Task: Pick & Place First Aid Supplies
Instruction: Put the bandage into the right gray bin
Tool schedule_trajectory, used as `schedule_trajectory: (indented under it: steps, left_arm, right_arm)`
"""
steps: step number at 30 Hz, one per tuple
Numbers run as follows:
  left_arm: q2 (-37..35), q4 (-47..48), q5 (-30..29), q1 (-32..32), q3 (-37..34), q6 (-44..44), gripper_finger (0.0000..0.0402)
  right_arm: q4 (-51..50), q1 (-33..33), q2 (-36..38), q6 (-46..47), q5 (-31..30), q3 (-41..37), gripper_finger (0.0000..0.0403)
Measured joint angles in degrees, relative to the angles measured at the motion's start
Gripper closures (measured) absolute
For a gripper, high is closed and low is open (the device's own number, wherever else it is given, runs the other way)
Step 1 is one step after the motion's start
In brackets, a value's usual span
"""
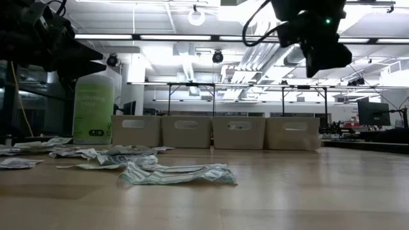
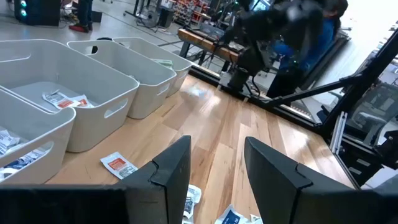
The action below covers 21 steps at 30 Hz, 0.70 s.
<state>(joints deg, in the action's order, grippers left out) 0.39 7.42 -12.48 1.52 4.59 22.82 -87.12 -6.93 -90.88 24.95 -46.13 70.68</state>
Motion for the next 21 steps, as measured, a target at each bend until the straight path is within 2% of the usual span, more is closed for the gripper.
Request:
schedule_trajectory:
  steps: [2, 4, 9, 13, 15, 19, 21]
  left_arm:
    - [0.0, 0.0, 0.0, 0.0, 0.0, 0.0, 0.0252]
    - [0.0, 0.0, 0.0, 0.0, 0.0, 0.0, 0.0252]
    - [0.0, 0.0, 0.0, 0.0, 0.0, 0.0, 0.0252]
    - [0.0, 0.0, 0.0, 0.0, 0.0, 0.0, 0.0252]
    - [0.0, 0.0, 0.0, 0.0, 0.0, 0.0, 0.0252]
    - [0.0, 0.0, 0.0, 0.0, 0.0, 0.0, 0.0252]
    - [0.0, 0.0, 0.0, 0.0, 0.0, 0.0, 0.0252]
  right_arm:
    - [2.3, 2.7, 3.9, -1.9, -1.6, -2.6, 0.0403]
    - [5.7, 5.3, 7.5, -4.9, -0.5, -4.5, 0.0403]
    - [20.8, 9.9, 15.9, -12.0, 15.1, -11.4, 0.0403]
    - [32.0, 11.5, 20.0, -12.4, 29.5, -19.8, 0.0403]
    - [34.6, 11.6, 20.8, -12.3, 33.3, -23.7, 0.0403]
    - [38.8, 10.6, 20.7, -16.2, 36.5, -29.8, 0.0403]
    - [38.7, 10.4, 19.2, -17.1, 37.4, -29.3, 0.04]
